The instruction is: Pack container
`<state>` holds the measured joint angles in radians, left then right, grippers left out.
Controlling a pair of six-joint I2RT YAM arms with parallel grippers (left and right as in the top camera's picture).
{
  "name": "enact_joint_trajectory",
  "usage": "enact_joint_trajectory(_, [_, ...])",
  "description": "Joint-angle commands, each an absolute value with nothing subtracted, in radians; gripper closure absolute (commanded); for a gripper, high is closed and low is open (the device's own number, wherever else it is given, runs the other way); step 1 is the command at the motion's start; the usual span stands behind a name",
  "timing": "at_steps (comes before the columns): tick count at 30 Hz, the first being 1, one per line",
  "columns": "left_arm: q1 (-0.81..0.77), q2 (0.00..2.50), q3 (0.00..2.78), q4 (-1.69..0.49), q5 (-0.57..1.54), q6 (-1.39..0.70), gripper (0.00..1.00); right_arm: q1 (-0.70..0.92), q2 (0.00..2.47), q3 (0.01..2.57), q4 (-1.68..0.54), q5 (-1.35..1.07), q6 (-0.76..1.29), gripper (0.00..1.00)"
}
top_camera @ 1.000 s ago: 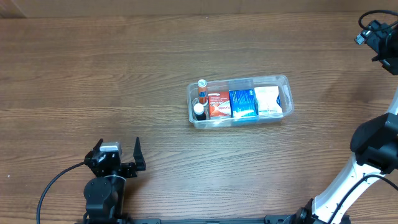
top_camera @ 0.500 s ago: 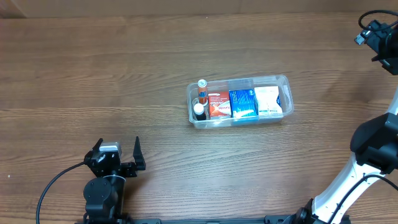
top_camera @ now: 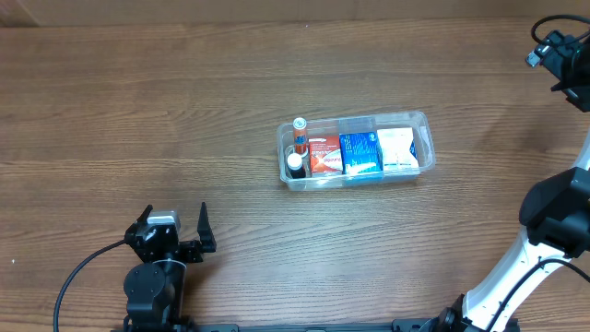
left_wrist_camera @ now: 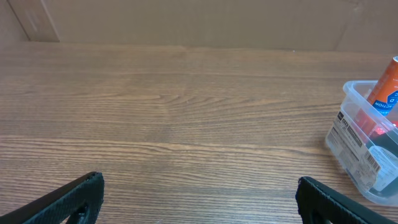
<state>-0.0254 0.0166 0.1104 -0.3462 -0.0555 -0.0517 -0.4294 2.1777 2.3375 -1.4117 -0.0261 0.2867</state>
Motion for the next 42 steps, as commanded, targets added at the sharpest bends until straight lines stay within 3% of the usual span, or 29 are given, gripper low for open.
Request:
enact_joint_trajectory(1, [-0.022,0.004,0.103,-0.339,-0.048,-0.059,0.00,-0.417,2.126,2.357,-1.379,-0.072,0.272,0.00])
enact_joint_trajectory(5, [-0.022,0.004,0.103,-0.339,-0.047,-0.059,0.00,-0.339,2.004,2.357,-1.237,-0.051,0.063,0.00])
enact_joint_trajectory(9, [-0.022,0.004,0.103,-0.339,-0.047,-0.059,0.00,-0.237,1.817,2.354,-1.258,-0.034,-0.047,0.00])
enact_joint_trajectory(15, [-0.022,0.004,0.103,-0.339,-0.048,-0.059,0.00,-0.113,1.512,2.201,-1.221,-0.020,-0.080,0.00])
enact_joint_trajectory(30, [-0.022,0.004,0.103,-0.339,-0.048,-0.059,0.00,-0.112,0.672,0.975,-0.641,-0.163,-0.078,0.00])
enact_joint_trajectory(42, [-0.022,0.004,0.103,-0.339,-0.047,-0.059,0.00,-0.112,0.280,0.427,-0.410,-0.222,-0.079,0.00])
